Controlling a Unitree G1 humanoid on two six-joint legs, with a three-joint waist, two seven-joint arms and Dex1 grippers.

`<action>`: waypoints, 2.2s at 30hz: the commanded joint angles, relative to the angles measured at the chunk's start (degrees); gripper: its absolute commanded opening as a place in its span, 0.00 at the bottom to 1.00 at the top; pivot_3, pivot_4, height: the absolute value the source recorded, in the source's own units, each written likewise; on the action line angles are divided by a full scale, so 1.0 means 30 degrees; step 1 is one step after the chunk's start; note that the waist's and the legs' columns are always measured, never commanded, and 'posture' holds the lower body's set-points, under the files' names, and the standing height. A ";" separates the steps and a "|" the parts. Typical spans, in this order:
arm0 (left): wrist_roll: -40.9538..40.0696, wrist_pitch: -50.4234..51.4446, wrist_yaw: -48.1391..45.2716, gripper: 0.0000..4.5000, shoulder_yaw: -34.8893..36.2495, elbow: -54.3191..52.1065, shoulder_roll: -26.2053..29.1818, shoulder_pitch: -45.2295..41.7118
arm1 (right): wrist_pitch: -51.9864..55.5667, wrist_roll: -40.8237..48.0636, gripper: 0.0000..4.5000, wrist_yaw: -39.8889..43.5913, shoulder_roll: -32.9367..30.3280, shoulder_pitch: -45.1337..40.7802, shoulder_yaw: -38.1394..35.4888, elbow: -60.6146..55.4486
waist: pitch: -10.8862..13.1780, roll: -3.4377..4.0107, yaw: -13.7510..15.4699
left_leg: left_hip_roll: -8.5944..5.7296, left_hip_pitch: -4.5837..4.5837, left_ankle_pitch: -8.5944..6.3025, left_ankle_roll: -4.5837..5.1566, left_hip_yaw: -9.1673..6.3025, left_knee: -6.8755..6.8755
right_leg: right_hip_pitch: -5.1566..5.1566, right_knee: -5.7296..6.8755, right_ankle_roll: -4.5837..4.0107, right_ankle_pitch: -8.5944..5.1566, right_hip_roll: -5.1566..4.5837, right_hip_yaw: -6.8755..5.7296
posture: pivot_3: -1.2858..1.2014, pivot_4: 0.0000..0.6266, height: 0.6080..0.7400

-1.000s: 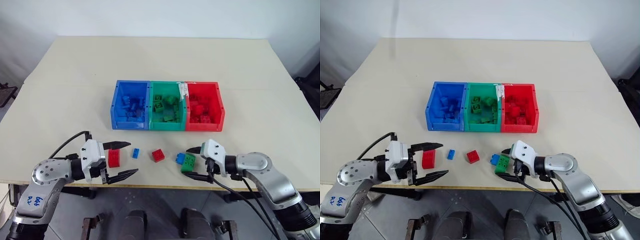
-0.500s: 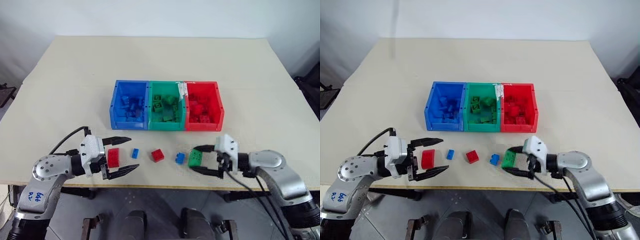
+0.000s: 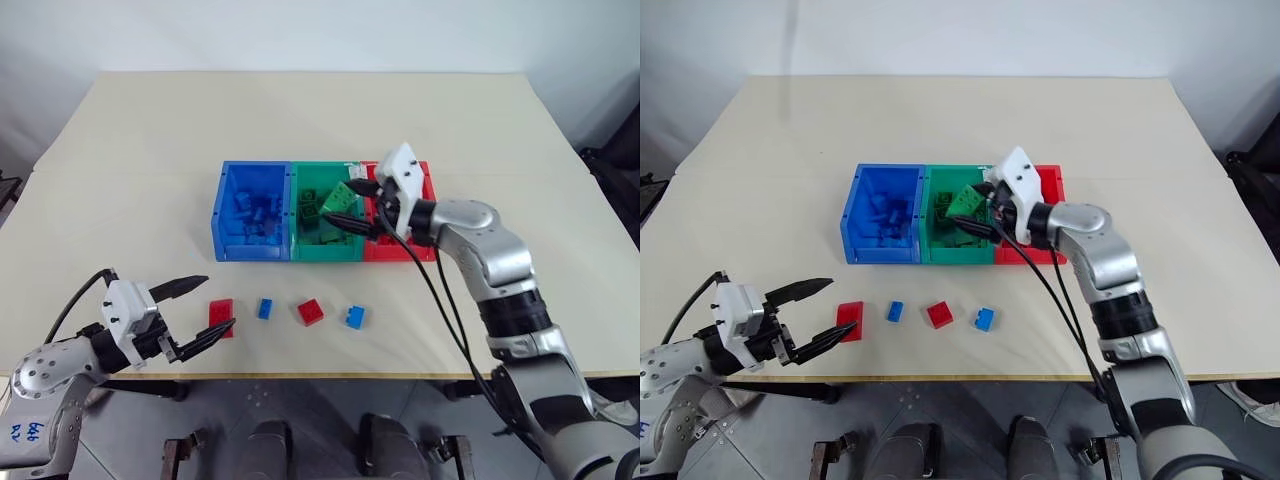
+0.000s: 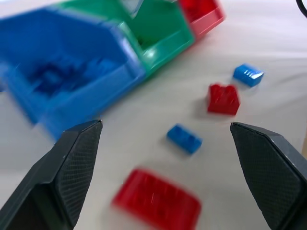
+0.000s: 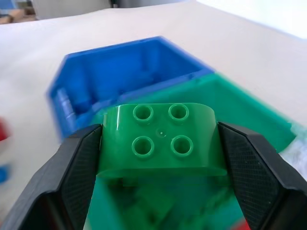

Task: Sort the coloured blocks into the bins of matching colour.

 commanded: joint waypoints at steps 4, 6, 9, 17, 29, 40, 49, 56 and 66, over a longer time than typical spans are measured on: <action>-0.0365 -0.0206 0.0627 1.00 0.0657 -0.1239 -0.0061 0.0421 | -0.1253 -0.0521 0.99 0.0499 0.0944 -0.1039 -0.0055 0.1311 | 0.0000 0.0000 -0.0029 | 0.0000 -0.0001 -0.0001 0.0002 0.0003 0.0003 | 0.0000 0.0004 -0.0002 0.0001 0.0000 0.0001 | 0.52 0.24 1.00; -0.0372 -0.0097 0.0787 1.00 0.0362 -0.1513 -0.0047 0.0218 | -0.1758 -0.0228 0.99 0.0794 0.0626 -0.0620 -0.0668 0.0820 | 0.0000 0.0000 -0.0077 | 0.0001 -0.0001 -0.0002 0.0002 0.0007 -0.0002 | -0.0005 0.0005 -0.0002 0.0001 0.0001 0.0005 | 0.52 0.24 1.00; -0.0454 0.0138 0.0719 1.00 -0.0242 -0.1638 0.0090 -0.0317 | -0.2670 0.0893 0.99 0.2048 -0.0590 0.1058 -0.2175 -0.0709 | -0.0002 -0.0003 0.0038 | 0.0003 -0.0003 -0.0002 0.0001 0.0006 -0.0010 | -0.0007 0.0000 -0.0002 0.0001 0.0009 0.0005 | 0.52 0.24 1.00; 0.0181 0.0447 -0.0052 1.00 -0.2712 -0.0560 0.0275 -0.2906 | -0.3986 0.3891 0.99 0.7456 -0.5223 0.8688 -0.5613 -0.4026 | 0.0000 -0.0001 0.0176 | 0.0009 0.0007 -0.0026 0.0017 0.0020 -0.0012 | 0.0028 -0.0043 0.0000 0.0002 0.0017 0.0001 | 0.52 0.24 1.00; 0.0610 -0.0333 -0.2363 1.00 -0.5318 0.1971 0.0317 -0.6069 | -0.5072 0.2731 0.99 0.8869 -0.6730 1.2103 -0.3890 -0.4861 | 0.0004 0.0008 -0.0158 | 0.0076 0.0130 -0.0042 0.0027 0.0209 0.0003 | 0.0031 -0.0011 0.0015 0.0012 0.0081 0.0185 | 0.52 0.24 1.00; 0.0022 -0.0653 -0.3114 1.00 -0.2972 0.0465 0.1534 -0.2383 | -0.3674 -0.0260 0.99 0.5834 -0.3679 0.9805 0.0912 -0.4923 | 0.0004 0.0008 0.0044 | 0.0098 0.0119 -0.0076 0.0004 0.0204 0.0012 | 0.0006 -0.0018 -0.0001 0.0014 0.0102 0.0203 | 0.52 0.24 1.00; -0.0317 -0.0223 -0.2193 1.00 -0.2091 -0.1310 0.1333 -0.0720 | -0.3993 -0.1094 0.55 0.5530 -0.3179 0.9971 0.1842 -0.4369 | 0.0001 0.0002 0.0181 | 0.0095 0.0061 -0.0166 0.0063 0.0199 0.0155 | 0.0017 -0.0011 0.0011 0.0023 0.0103 0.0202 | 0.52 0.24 1.00; -0.0630 -0.0262 -0.1158 1.00 -0.0997 -0.1419 0.0764 -0.0148 | -0.2397 0.1093 0.32 0.5683 -0.2472 0.8315 0.0881 -0.6035 | 0.0003 0.0004 -0.0006 | 0.0096 0.0059 -0.0178 0.0073 0.0201 0.0154 | 0.0016 -0.0017 0.0011 0.0023 0.0106 0.0201 | 0.52 0.24 1.00; -0.0247 -0.1167 0.1359 1.00 0.2036 -0.1441 -0.1795 0.3993 | 0.1012 0.0324 0.32 0.0372 0.4188 0.0108 0.2183 -0.2364 | 0.0008 0.0014 -0.0576 | 0.0166 0.0059 -0.0234 0.0029 0.0234 0.0150 | -0.0058 0.0026 -0.0025 0.0009 0.0148 0.0215 | 0.52 0.24 1.00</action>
